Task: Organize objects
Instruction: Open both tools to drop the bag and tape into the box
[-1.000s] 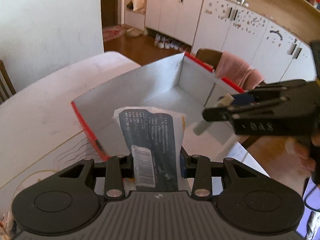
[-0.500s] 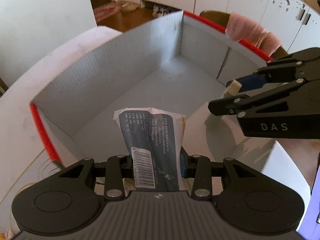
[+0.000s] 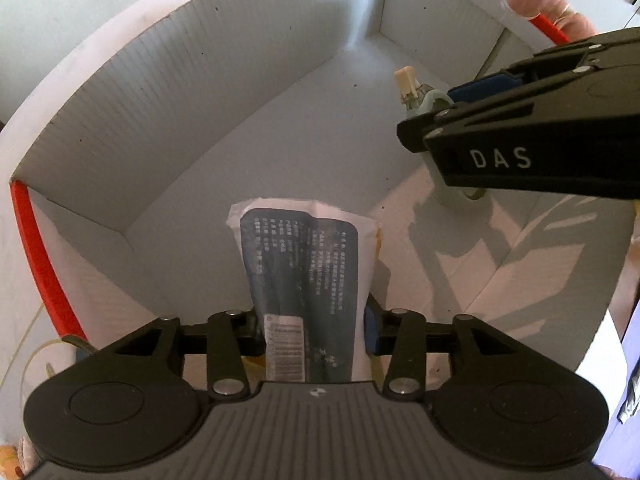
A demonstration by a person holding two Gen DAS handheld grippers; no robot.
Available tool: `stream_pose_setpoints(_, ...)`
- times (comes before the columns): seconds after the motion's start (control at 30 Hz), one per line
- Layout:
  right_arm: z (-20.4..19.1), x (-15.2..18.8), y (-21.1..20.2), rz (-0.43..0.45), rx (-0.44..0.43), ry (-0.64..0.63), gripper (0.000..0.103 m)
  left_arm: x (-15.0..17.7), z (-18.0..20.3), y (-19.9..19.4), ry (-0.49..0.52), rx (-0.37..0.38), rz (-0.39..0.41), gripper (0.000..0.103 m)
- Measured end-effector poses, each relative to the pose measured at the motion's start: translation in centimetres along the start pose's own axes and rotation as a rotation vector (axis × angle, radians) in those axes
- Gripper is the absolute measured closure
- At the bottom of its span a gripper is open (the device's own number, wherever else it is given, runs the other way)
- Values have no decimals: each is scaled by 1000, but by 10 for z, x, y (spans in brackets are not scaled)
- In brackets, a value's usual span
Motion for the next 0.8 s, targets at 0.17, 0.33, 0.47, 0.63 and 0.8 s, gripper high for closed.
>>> stream_pose_setpoints(0.17,3,1,-4,-5,-3,11,63,1,5,-1,23,35,-19,32)
stream_pose_setpoints(0.33,3,5,-13,13,-22,30,60,1,4,-6,11,38,-1,31)
stream_pose_setpoints(0.47,1,6,-29,49,-54,47,54,2,3,-19,-34,67,51,29)
stream_pose_setpoints(0.63,-8,13,-54,94,-97,49,54,6,-3,-43,-88,107,133,28)
stream_pose_setpoints(0.8,-15,18,-80,143,-114,32,54,7,-2,-68,-104,147,213,28)
Point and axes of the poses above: each gripper's, at about its wrist camera, not at the fingertips, and y roughly the way its jaws point, z to its right, x to its underside, the point moved 8 cm from there along y, roughly the way its jaws point, and after that the axes turned 15 degrees about -x, right-handed, at the moved point
